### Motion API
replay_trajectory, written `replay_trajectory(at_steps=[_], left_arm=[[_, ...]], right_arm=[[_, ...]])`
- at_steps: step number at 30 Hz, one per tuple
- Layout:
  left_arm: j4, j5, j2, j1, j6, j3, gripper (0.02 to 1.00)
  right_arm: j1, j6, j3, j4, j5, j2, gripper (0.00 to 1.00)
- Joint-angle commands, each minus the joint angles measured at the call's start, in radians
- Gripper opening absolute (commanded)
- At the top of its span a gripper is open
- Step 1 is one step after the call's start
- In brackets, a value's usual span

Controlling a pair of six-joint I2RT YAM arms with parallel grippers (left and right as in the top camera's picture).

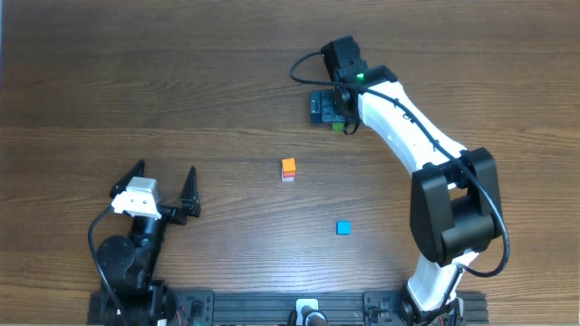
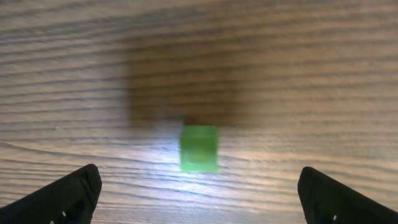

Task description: Stack Cubes

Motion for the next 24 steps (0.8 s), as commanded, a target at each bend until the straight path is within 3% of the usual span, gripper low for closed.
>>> replay_trajectory(at_steps=[1,16,24], left_arm=[[0.0,0.013,-0.007,0.006,0.014,-0.005,1.0],[0.0,0.013,-0.007,0.006,0.014,-0.005,1.0],[0.0,0.013,-0.007,0.006,0.014,-0.005,1.0]], right_arm=[[-0.014,0.029,0.019,-0.034,0.011,0.012,0.991],[0.026,0.029,0.24,-0.181,0.001,0.223,0.993],[0.014,0.029,0.24,-0.207,0.001,0.253,0.919]])
